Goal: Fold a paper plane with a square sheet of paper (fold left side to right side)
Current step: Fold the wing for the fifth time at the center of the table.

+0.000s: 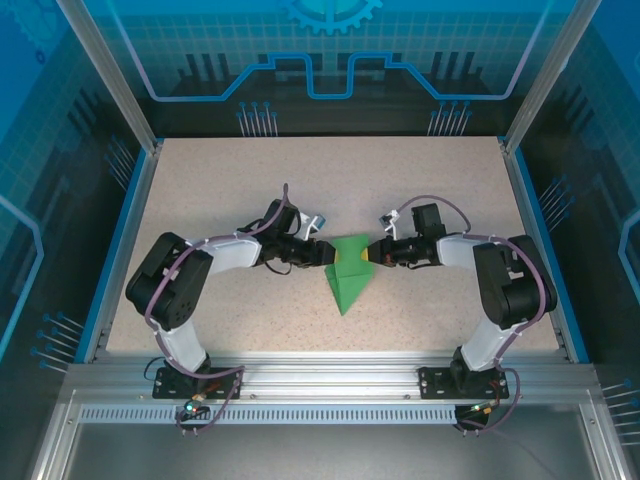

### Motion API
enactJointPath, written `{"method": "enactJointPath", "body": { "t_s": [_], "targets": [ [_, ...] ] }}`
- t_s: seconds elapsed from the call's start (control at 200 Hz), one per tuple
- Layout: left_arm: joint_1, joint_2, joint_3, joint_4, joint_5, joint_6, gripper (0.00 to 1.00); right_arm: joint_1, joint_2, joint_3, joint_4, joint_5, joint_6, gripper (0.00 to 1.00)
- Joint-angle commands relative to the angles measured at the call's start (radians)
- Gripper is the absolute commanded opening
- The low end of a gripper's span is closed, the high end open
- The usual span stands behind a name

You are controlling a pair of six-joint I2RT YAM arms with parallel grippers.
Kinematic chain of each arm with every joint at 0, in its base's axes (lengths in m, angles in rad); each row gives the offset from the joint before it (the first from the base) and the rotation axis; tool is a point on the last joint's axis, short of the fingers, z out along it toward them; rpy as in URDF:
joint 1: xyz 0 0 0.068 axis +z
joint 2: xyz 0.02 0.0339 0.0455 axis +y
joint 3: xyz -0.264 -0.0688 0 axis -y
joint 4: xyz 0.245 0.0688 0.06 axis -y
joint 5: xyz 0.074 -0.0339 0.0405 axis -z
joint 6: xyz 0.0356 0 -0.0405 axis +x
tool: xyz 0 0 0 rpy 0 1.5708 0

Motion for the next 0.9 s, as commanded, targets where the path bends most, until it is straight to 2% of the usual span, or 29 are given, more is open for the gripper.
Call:
{"method": "enactJointPath", "body": {
  "t_s": [0.0, 0.125, 0.31, 0.43, 0.64, 0.895],
  "targets": [
    [-0.015, -0.077, 0.058, -0.136, -0.113, 0.085, 0.56, 0.025, -0.026, 0.025, -0.084, 0.062, 0.049, 0.0],
    [-0.06, -0.141, 0.087, -0.258, -0.243, 0.148, 0.59, 0.06, -0.023, 0.056, -0.13, 0.117, 0.11, 0.0],
    [-0.181, -0.203, 0.099, -0.392, -0.417, 0.198, 0.6, 0.123, -0.014, 0.133, -0.21, 0.194, 0.193, 0.0],
    [-0.277, -0.218, 0.09, -0.436, -0.533, 0.201, 0.65, 0.149, -0.008, 0.161, -0.239, 0.236, 0.267, 0.0],
    [-0.436, -0.175, 0.115, -0.489, -0.718, 0.188, 0.69, 0.177, 0.014, 0.191, -0.243, 0.28, 0.386, 0.0],
    [-0.523, -0.036, 0.211, -0.563, -0.879, 0.165, 0.71, 0.214, 0.043, 0.242, -0.272, 0.31, 0.428, 0.0]
  ]
}}
